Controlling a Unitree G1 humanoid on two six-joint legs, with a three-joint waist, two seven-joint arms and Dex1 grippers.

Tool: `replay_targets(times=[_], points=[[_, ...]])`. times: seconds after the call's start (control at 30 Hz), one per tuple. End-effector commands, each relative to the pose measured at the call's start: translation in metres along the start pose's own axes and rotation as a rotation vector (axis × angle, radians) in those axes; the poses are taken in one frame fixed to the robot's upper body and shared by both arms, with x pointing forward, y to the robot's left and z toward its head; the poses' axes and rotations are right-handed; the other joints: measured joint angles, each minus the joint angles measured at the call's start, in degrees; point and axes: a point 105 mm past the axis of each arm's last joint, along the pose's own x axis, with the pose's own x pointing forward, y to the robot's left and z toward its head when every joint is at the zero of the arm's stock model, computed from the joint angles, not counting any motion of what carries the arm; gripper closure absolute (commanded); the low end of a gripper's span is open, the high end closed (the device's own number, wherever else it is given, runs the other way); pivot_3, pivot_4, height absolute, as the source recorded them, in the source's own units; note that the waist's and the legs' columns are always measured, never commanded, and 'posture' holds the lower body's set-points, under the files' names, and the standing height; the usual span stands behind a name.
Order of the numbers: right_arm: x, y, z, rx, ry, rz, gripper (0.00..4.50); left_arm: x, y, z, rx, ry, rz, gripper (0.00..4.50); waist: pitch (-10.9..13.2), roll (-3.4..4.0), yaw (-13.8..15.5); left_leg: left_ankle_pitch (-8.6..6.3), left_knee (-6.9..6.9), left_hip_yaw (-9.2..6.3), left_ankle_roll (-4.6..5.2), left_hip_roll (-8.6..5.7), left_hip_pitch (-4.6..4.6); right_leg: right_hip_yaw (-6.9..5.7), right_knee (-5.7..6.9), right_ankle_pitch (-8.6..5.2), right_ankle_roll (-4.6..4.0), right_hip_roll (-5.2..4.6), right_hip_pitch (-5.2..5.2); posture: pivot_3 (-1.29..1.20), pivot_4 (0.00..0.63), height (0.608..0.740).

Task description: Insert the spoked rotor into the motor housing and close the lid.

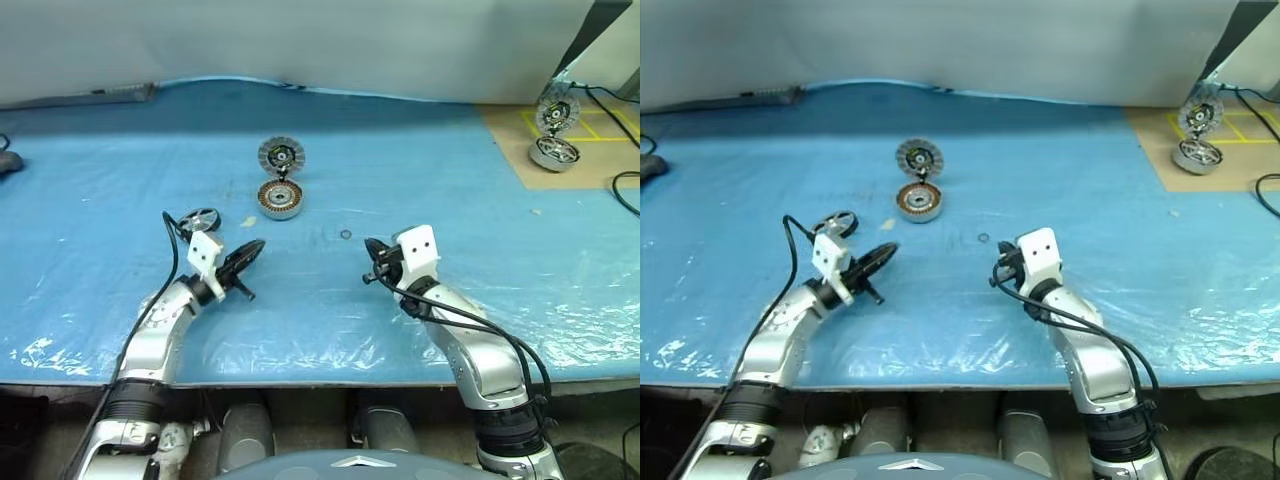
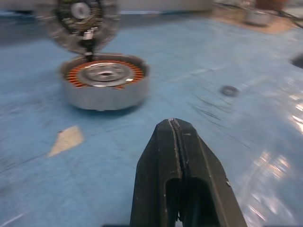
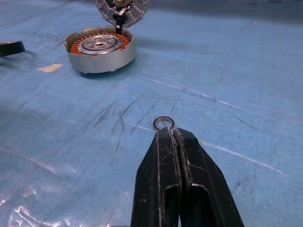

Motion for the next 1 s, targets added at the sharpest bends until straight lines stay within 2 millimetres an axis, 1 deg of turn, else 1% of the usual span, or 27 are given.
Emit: replay_targets(times=[0.03, 0.13, 0.2, 0.23, 0.3, 0.33, 0.37, 0.43, 0.5, 0.6, 0.63, 0.7, 0.73, 0.8, 0.87, 0.93, 1.0], points=[[0.005, -0.011, 0.015, -0.004, -0.025, -0.070, 4.50, 0.026, 0.005, 0.048, -0.058, -0.023, 0.099, 4.49, 0.0, -0.04, 0.0, 0.00, 0.09, 0.00, 0.00, 0.03, -0.02, 0.00, 0.04, 0.01, -0.04, 0.01, 0.00, 0.00, 0.150, 0.740], [0.011, -0.015, 0.016, -0.016, 0.020, -0.100, 4.50, 0.041, 0.014, 0.071, -0.090, -0.004, 0.183, 4.49, 0.0, -0.03, -0.2, 0.02, 0.21, -0.01, 0.02, -0.03, 0.01, 0.05, 0.12, 0.06, -0.06, -0.01, 0.02, 0.00, 0.150, 0.740], [0.014, -0.015, 0.022, -0.021, 0.030, -0.097, 4.50, 0.047, 0.021, 0.081, -0.133, 0.020, 0.220, 4.49, 0.0, -0.03, -0.5, 0.03, 0.21, -0.01, 0.02, -0.06, 0.00, 0.07, 0.12, 0.08, -0.02, -0.01, 0.03, 0.00, 0.150, 0.740], [0.014, -0.013, 0.026, -0.013, 0.031, -0.088, 4.50, 0.049, 0.022, 0.085, -0.181, 0.025, 0.206, 4.49, 0.0, -0.03, -0.6, 0.03, 0.18, -0.01, 0.01, -0.06, -0.03, 0.10, 0.11, 0.09, -0.01, 0.02, 0.03, 0.00, 0.150, 0.740], [0.016, -0.009, 0.035, -0.008, 0.018, -0.051, 4.50, 0.051, 0.022, 0.101, -0.360, -0.039, 0.136, 4.49, 0.0, -0.02, -0.6, 0.04, 0.14, -0.02, 0.01, -0.03, -0.03, 0.10, 0.12, 0.10, 0.00, 0.09, -0.01, 0.00, 0.150, 0.740], [0.016, -0.006, 0.037, -0.010, 0.022, -0.021, 4.50, 0.049, 0.024, 0.108, -0.404, -0.076, 0.122, 4.49, 0.0, -0.03, -0.5, 0.04, 0.12, -0.06, 0.00, -0.04, -0.02, 0.07, 0.13, 0.10, -0.01, 0.10, -0.02, 0.00, 0.150, 0.740], [0.016, -0.002, 0.040, -0.009, 0.027, 0.012, 4.50, 0.048, 0.026, 0.111, -0.406, -0.093, 0.119, 4.49, 0.0, -0.03, -0.5, 0.04, 0.11, -0.09, 0.00, -0.05, -0.05, 0.06, 0.12, 0.10, -0.01, 0.10, -0.02, 0.00, 0.150, 0.740], [0.016, 0.005, 0.045, 0.002, 0.033, 0.083, 4.50, 0.045, 0.027, 0.110, -0.370, -0.069, 0.113, 4.49, 0.0, -0.03, -0.3, 0.04, 0.10, -0.16, 0.00, -0.08, -0.11, 0.01, 0.07, 0.10, -0.01, 0.09, -0.02, 0.00, 0.150, 0.740], [0.014, 0.011, 0.049, -0.004, 0.037, 0.141, 4.50, 0.040, 0.026, 0.100, -0.225, 0.015, 0.087, 4.49, 0.0, -0.03, -0.1, 0.04, 0.10, -0.27, 0.00, -0.08, -0.19, -0.09, 0.04, 0.10, -0.01, 0.09, -0.01, 0.00, 0.150, 0.740], [0.010, 0.016, 0.055, -0.026, 0.047, 0.211, 4.50, 0.027, 0.027, 0.073, 0.046, 0.201, 0.013, 4.49, 0.0, -0.02, 0.0, 0.04, 0.07, -0.34, 0.00, -0.06, -0.20, -0.16, 0.00, 0.10, -0.01, 0.08, -0.01, 0.00, 0.150, 0.740], [0.010, 0.016, 0.055, -0.031, 0.054, 0.225, 4.50, 0.021, 0.029, 0.063, 0.120, 0.264, -0.023, 4.33, 0.0, -0.02, 0.0, 0.04, 0.05, -0.34, 0.00, -0.07, -0.20, -0.17, -0.02, 0.10, -0.01, 0.08, 0.00, 0.00, 0.150, 0.740], [0.009, 0.015, 0.055, -0.038, 0.069, 0.240, 4.11, 0.009, 0.034, 0.051, 0.215, 0.348, -0.086, 3.93, 0.0, -0.02, 0.1, 0.04, 0.05, -0.35, 0.00, -0.06, -0.20, -0.20, -0.03, 0.10, -0.01, 0.05, 0.00, 0.00, 0.150, 0.740], [0.009, 0.015, 0.053, -0.039, 0.078, 0.253, 3.85, 0.004, 0.039, 0.050, 0.230, 0.363, -0.093, 3.58, 0.0, -0.01, 0.1, 0.04, 0.05, -0.36, 0.00, -0.06, -0.20, -0.21, -0.03, 0.09, -0.01, 0.05, 0.00, 0.00, 0.150, 0.740], [0.008, 0.015, 0.050, -0.045, 0.091, 0.268, 3.21, -0.001, 0.052, 0.052, 0.246, 0.369, -0.076, 2.89, 0.0, -0.01, 0.4, 0.05, 0.06, -0.36, -0.01, -0.06, -0.20, -0.21, -0.01, 0.09, -0.01, 0.04, 0.00, 0.00, 0.150, 0.740], [0.009, 0.013, 0.045, -0.041, 0.100, 0.265, 2.53, -0.002, 0.058, 0.055, 0.261, 0.351, -0.068, 2.24, 0.0, -0.01, 0.6, 0.06, 0.08, -0.36, -0.03, -0.06, -0.20, -0.21, -0.01, 0.09, -0.02, 0.04, 0.01, 0.00, 0.150, 0.740], [0.011, 0.010, 0.038, -0.044, 0.112, 0.252, 1.78, -0.003, 0.062, 0.053, 0.286, 0.339, -0.068, 1.45, 0.0, -0.01, 1.0, 0.06, 0.10, -0.35, -0.03, -0.08, -0.19, -0.20, 0.00, 0.09, -0.02, 0.01, 0.03, 0.00, 0.150, 0.740], [0.012, 0.009, 0.034, -0.048, 0.119, 0.241, 1.10, -0.003, 0.061, 0.049, 0.275, 0.324, -0.069, 0.76, 0.0, -0.01, 1.1, 0.06, 0.10, -0.35, -0.03, -0.07, -0.19, -0.20, 0.00, 0.09, -0.02, 0.02, 0.04, 0.00, 0.150, 0.740]])
